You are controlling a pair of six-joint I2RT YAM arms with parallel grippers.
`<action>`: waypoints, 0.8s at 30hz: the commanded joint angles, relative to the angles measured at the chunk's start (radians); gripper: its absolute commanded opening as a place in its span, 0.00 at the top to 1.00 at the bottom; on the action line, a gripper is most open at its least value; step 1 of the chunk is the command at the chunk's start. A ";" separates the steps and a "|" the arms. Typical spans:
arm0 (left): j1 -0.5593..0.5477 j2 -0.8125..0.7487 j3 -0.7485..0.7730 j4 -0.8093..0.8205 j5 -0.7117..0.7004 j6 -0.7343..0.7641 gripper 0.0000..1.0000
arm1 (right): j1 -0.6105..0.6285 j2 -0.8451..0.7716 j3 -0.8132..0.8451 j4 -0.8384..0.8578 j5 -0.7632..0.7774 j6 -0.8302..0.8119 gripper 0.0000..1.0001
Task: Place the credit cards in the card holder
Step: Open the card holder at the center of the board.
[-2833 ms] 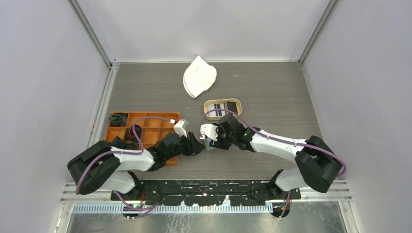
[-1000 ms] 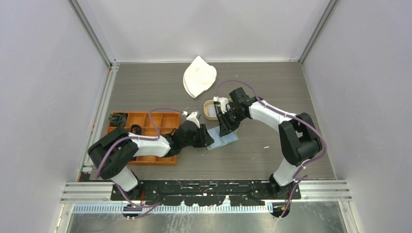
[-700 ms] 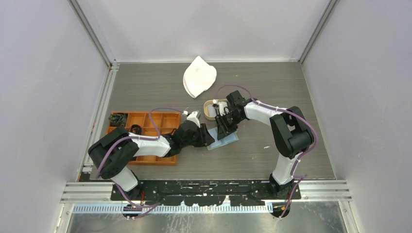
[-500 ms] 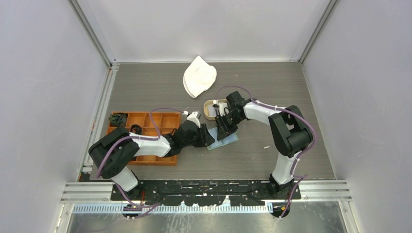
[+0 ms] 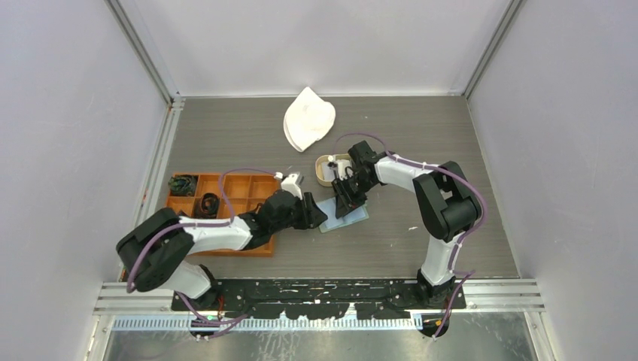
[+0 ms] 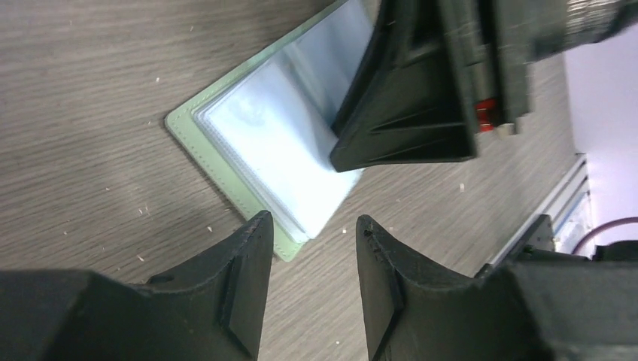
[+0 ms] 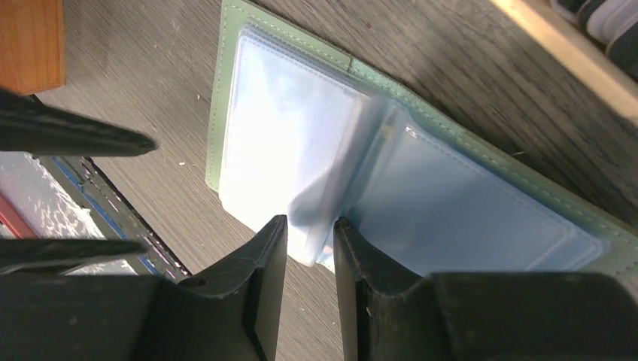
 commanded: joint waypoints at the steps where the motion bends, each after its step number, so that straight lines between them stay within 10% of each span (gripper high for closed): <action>1: 0.004 -0.136 -0.012 0.015 -0.032 0.068 0.54 | 0.010 0.003 0.033 -0.013 -0.018 -0.014 0.65; 11: 0.022 -0.295 -0.130 0.077 -0.016 0.140 0.21 | 0.013 0.015 0.031 0.010 -0.084 0.045 0.67; 24: 0.026 -0.217 -0.168 0.167 0.089 -0.012 0.36 | 0.016 0.062 -0.007 0.079 -0.135 0.162 0.70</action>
